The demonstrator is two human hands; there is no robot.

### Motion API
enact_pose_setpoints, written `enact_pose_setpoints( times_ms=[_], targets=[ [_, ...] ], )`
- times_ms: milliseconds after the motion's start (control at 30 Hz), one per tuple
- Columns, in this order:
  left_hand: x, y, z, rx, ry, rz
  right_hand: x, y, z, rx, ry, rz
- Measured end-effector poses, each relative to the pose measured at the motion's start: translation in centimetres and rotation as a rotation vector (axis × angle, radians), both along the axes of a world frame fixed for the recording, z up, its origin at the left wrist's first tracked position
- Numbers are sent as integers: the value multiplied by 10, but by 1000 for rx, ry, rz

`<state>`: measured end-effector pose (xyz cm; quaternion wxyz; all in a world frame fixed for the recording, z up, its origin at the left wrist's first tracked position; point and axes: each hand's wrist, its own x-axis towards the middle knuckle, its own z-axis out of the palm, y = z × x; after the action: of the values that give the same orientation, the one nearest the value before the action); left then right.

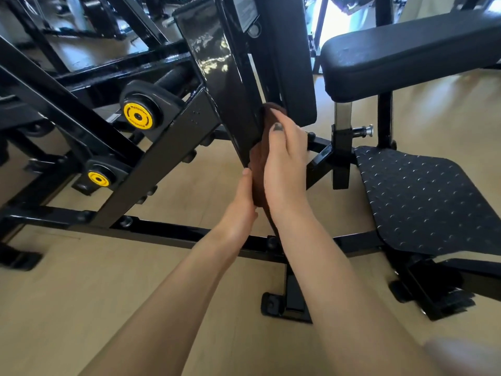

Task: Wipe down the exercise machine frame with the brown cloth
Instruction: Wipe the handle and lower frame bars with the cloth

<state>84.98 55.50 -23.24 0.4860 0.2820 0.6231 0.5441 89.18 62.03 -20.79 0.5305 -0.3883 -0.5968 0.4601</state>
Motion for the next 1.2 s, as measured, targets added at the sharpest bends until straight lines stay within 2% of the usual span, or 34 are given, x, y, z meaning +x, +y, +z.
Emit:
enact_pose_setpoints(
  times_ms=[100,300,367,433,500,600,733,800,900,1000,1100,1200],
  targets=[
    [1,-4,1,-12,3,-22,9,3,-41,19,-70,-77],
    [4,-3,-2,-60,34,-26,44,5,-129,-422,11,-147],
    [4,-1,-2,-83,24,-9,48,12,-133,-559,43,-129],
    [4,0,-2,-97,22,-11,45,17,-118,-610,34,-101],
    [4,-1,-3,-85,17,-24,37,15,-91,-547,36,-54],
    [3,0,-4,-17,0,-2,16,4,-27,-308,85,34],
    [-1,13,3,70,-118,146,-9,-3,47,-3,149,119],
    [-3,10,1,72,-103,122,-12,-2,47,93,88,115],
    [-7,-2,-7,66,-8,7,-3,4,11,154,-3,50],
    [-10,-5,-10,14,6,-40,13,10,-42,-89,-60,-15],
    [-5,-2,-5,-45,14,-38,30,8,-75,-377,9,-46],
    [-3,10,10,-56,-33,84,29,5,-64,-449,42,-32]
  ],
)
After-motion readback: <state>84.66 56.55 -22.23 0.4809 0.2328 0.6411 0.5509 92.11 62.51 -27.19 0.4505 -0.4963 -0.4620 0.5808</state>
